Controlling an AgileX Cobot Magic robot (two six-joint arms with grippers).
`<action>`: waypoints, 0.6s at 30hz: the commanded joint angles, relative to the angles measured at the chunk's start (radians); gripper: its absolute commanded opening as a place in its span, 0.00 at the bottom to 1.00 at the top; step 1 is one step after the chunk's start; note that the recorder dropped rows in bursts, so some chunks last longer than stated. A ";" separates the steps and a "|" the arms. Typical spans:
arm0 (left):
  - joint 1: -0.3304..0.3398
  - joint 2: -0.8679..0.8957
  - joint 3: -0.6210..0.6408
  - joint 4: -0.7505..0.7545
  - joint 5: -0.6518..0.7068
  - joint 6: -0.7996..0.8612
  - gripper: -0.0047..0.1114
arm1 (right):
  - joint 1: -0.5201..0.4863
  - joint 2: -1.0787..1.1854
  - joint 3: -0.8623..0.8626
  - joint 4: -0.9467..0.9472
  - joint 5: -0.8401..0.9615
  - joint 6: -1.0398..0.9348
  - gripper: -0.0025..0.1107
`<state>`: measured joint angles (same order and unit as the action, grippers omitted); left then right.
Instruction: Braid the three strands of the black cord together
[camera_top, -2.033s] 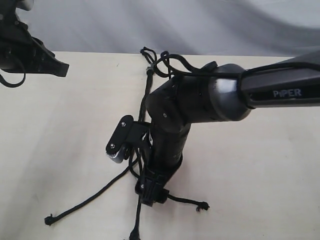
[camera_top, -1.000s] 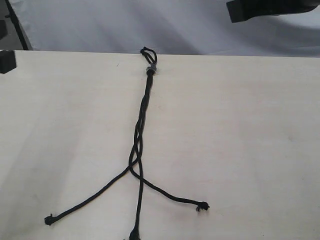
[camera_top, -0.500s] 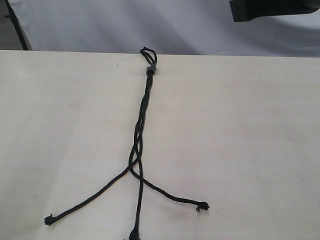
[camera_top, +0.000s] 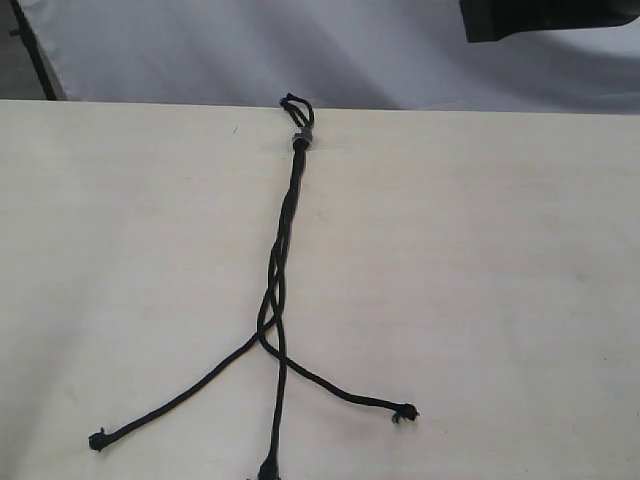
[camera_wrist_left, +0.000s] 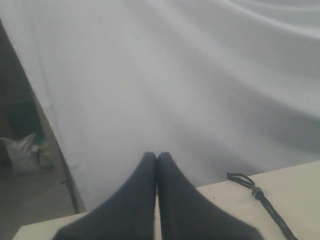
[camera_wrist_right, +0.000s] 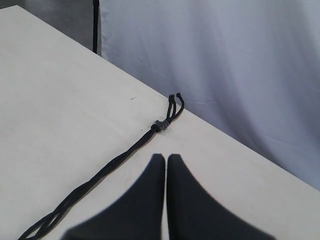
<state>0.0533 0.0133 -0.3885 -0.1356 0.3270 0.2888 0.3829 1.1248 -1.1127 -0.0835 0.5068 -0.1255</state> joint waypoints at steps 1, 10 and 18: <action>0.008 -0.008 0.104 0.018 -0.140 0.003 0.04 | -0.005 -0.004 0.001 -0.003 -0.008 0.006 0.04; 0.008 -0.013 0.388 0.120 -0.418 -0.130 0.04 | -0.005 -0.004 0.001 -0.003 -0.008 0.006 0.04; 0.008 -0.013 0.388 0.142 -0.286 -0.276 0.04 | -0.005 -0.004 0.001 -0.003 -0.008 0.006 0.04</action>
<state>0.0571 0.0063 -0.0048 -0.0081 0.0000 0.0567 0.3829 1.1248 -1.1127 -0.0835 0.5068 -0.1255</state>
